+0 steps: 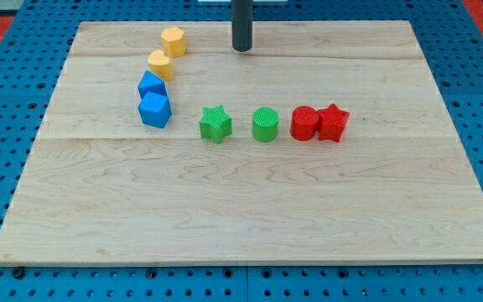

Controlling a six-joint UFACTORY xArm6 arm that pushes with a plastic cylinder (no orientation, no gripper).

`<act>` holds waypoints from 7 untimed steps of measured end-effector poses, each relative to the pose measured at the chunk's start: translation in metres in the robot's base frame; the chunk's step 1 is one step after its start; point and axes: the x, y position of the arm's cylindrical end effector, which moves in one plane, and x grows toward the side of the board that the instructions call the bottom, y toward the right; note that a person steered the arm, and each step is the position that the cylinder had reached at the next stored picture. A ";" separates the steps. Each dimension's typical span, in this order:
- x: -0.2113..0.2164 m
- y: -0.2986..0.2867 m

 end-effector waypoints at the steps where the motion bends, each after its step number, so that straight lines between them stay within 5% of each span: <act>1: 0.000 0.000; 7: -0.034 -0.001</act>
